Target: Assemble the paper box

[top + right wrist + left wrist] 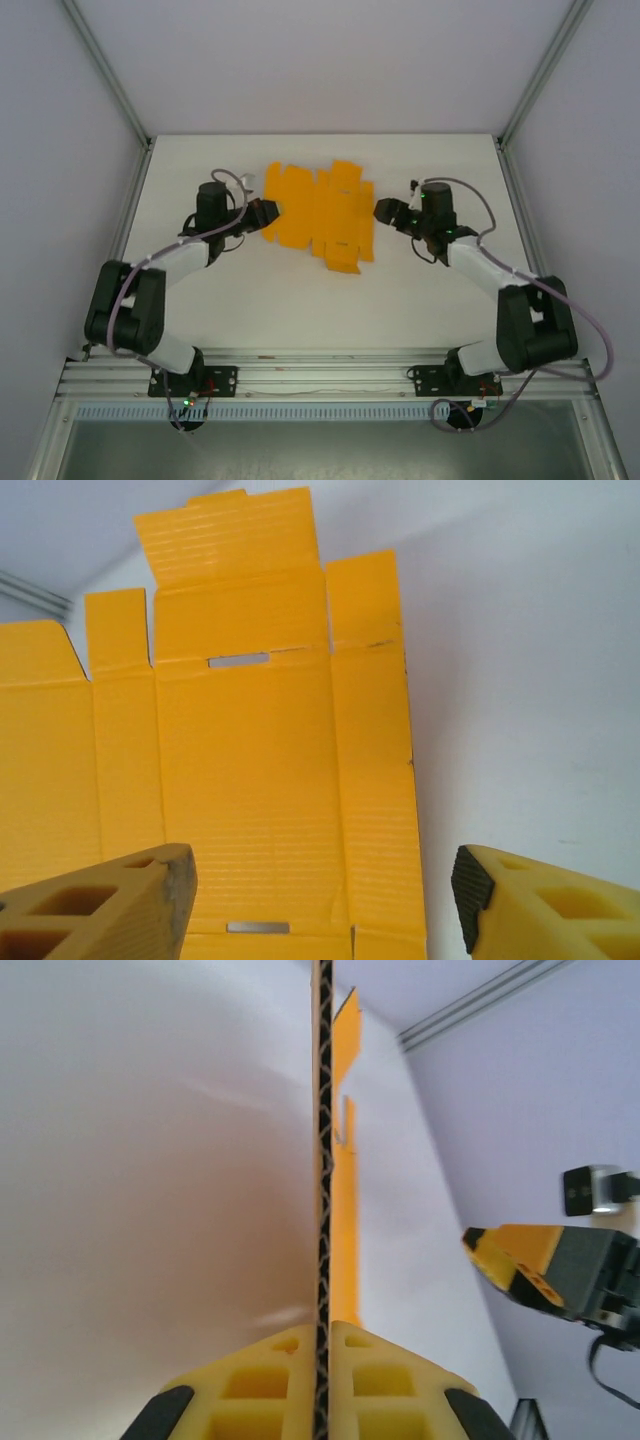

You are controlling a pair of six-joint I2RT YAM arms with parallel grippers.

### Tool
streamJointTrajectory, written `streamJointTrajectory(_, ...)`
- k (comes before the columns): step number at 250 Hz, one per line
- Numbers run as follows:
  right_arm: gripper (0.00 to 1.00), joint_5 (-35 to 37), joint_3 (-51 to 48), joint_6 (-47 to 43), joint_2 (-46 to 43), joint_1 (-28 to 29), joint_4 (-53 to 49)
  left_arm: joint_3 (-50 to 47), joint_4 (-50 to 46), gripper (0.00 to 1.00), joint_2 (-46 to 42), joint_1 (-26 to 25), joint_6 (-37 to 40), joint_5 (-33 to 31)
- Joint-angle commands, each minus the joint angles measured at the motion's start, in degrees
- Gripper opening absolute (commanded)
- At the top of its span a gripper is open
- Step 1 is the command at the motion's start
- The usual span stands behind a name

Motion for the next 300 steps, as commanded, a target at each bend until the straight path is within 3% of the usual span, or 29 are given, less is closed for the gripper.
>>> streamJointTrajectory(1, 0.73, -11.3, -1.2, -0.2, -2.9, -2.6, 0.5, 0.1, 3.4, 0.0, -7.1, -0.2, -4.0, 3.4)
streamJointTrajectory(49, 0.76, -22.6, -2.9, 1.3, -6.0, -4.3, 7.3, -0.7, 2.6, 0.0, -18.0, -0.2, -6.9, 2.8)
streamJointTrajectory(98, 0.58, -29.5, -4.3, 4.3, -8.5, -4.3, 13.3, -1.2, 0.8, 0.0, -23.7, -0.3, -7.1, 1.4)
streamJointTrajectory(148, 0.55, -28.6, -4.1, 2.8, -11.7, -4.3, 12.8, -2.6, 1.9, 0.0, -25.0, -0.3, -7.9, 2.3)
streamJointTrajectory(175, 0.47, -27.8, -2.9, 1.7, -12.4, -4.3, 10.9, -2.8, 0.9, 0.0, -25.9, -0.2, -7.0, 2.2)
streamJointTrajectory(187, 0.33, -27.8, -2.6, 1.7, -12.5, -4.3, 11.0, -3.0, 0.5, 0.0, -26.4, -0.3, -6.8, 2.0)
streamJointTrajectory(196, 0.27, -28.1, -2.3, 1.8, -12.5, -4.3, 10.9, -3.3, 0.6, 0.0, -26.8, -0.3, -6.7, 1.7)
streamJointTrajectory(243, 0.22, -34.4, -1.8, 2.2, -11.1, -4.5, 12.9, -4.1, 0.9, 0.0, -27.6, -0.3, -6.5, 0.9)
streamJointTrajectory(265, 0.0, -33.9, -1.5, 1.2, -10.7, -4.3, 11.5, -3.9, -0.9, 0.0, -27.5, -0.3, -5.6, -0.8)
streamJointTrajectory(284, 0.0, -32.8, -1.3, -0.6, -10.9, -4.3, 10.1, -3.9, -4.2, 0.0, -27.7, -0.3, -3.9, -3.1)
streamJointTrajectory(291, 0.0, -32.2, -1.1, -2.3, -11.1, -4.2, 8.3, -3.9, -6.0, 0.21, -27.9, -0.3, -2.9, -4.7)
streamJointTrajectory(300, 0.0, -30.7, -0.4, -5.2, -11.1, -3.9, 5.0, -3.7, -9.7, 0.68, -28.3, -0.3, -1.0, -7.9)
